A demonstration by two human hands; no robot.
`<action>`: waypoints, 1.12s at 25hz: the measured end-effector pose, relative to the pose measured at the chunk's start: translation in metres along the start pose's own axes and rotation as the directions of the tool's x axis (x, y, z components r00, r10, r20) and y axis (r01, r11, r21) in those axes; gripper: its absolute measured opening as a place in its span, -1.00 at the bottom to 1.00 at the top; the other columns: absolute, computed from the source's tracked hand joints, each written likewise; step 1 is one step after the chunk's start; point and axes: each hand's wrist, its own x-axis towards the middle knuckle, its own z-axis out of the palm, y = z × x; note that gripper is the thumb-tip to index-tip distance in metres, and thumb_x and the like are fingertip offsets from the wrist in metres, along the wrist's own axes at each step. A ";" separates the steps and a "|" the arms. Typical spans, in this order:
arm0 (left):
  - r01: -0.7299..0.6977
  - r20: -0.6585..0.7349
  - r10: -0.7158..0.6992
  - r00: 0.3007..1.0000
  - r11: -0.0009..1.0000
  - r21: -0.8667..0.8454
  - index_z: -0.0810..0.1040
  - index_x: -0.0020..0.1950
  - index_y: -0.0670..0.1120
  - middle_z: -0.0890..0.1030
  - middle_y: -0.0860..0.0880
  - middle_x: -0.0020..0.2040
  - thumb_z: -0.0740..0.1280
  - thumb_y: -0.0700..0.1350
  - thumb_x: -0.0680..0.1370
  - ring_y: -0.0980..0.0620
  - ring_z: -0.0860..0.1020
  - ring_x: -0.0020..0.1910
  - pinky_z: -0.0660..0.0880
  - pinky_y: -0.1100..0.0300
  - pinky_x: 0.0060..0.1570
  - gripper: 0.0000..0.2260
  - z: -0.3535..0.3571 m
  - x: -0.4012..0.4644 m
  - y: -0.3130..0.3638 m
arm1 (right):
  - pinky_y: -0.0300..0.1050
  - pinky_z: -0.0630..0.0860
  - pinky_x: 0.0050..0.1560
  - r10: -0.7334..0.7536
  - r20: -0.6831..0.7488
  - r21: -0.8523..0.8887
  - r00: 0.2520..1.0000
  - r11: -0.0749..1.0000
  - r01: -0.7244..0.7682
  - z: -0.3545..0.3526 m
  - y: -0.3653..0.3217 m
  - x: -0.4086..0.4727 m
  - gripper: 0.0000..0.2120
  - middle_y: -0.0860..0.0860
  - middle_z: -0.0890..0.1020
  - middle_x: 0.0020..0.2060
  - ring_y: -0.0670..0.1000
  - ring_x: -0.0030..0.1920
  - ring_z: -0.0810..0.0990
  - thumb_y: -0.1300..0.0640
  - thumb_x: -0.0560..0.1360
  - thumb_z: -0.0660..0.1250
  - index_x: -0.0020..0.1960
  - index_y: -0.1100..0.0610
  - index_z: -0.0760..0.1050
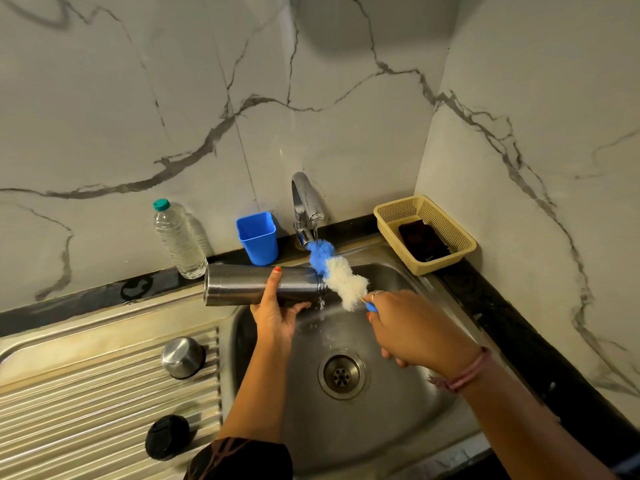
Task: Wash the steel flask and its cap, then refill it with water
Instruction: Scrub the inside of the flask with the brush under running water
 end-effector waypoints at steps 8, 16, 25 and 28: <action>-0.019 0.041 0.018 0.999 0.999 0.037 0.29 0.45 -0.01 0.50 -0.17 0.33 0.48 -0.19 0.44 -0.26 0.49 0.30 0.44 -0.42 0.17 -0.36 -0.006 0.003 -0.002 | -0.36 0.44 -0.55 0.040 0.048 0.108 0.998 0.993 -0.045 -0.007 0.007 -0.005 -0.75 0.10 0.65 -0.29 -0.12 -0.54 0.49 0.20 0.61 0.13 0.25 0.21 0.43; -0.026 0.013 0.026 1.000 1.000 -0.003 0.27 0.47 0.02 0.50 -0.15 0.33 0.53 -0.15 0.39 -0.23 0.49 0.30 0.54 -0.37 0.00 -0.28 -0.007 0.006 0.000 | -0.17 0.58 -0.35 0.103 0.072 0.170 0.992 0.979 -0.114 -0.012 0.006 -0.016 -0.73 0.10 0.63 -0.25 -0.01 -0.41 0.59 0.16 0.62 0.08 0.23 0.22 0.43; -0.021 0.049 0.019 0.999 0.999 0.025 0.32 0.38 0.01 0.49 -0.20 0.34 0.48 -0.19 0.45 -0.29 0.47 0.30 0.42 -0.49 0.11 -0.43 -0.010 0.010 0.001 | -0.36 0.36 -0.61 0.224 0.177 0.370 0.958 0.887 -0.275 -0.001 0.012 -0.002 -0.70 0.05 0.57 -0.38 -0.13 -0.60 0.45 0.11 0.64 0.10 0.30 0.18 0.41; -0.002 0.042 0.001 0.999 1.000 0.014 0.27 0.47 0.00 0.50 -0.18 0.32 0.58 -0.12 0.28 -0.28 0.49 0.29 0.46 -0.46 0.08 -0.17 -0.005 0.006 0.002 | -0.37 0.34 -0.64 0.237 0.191 0.432 0.953 0.851 -0.298 -0.005 0.008 -0.004 -0.67 0.03 0.54 -0.40 -0.14 -0.66 0.43 0.11 0.63 0.12 0.37 0.12 0.38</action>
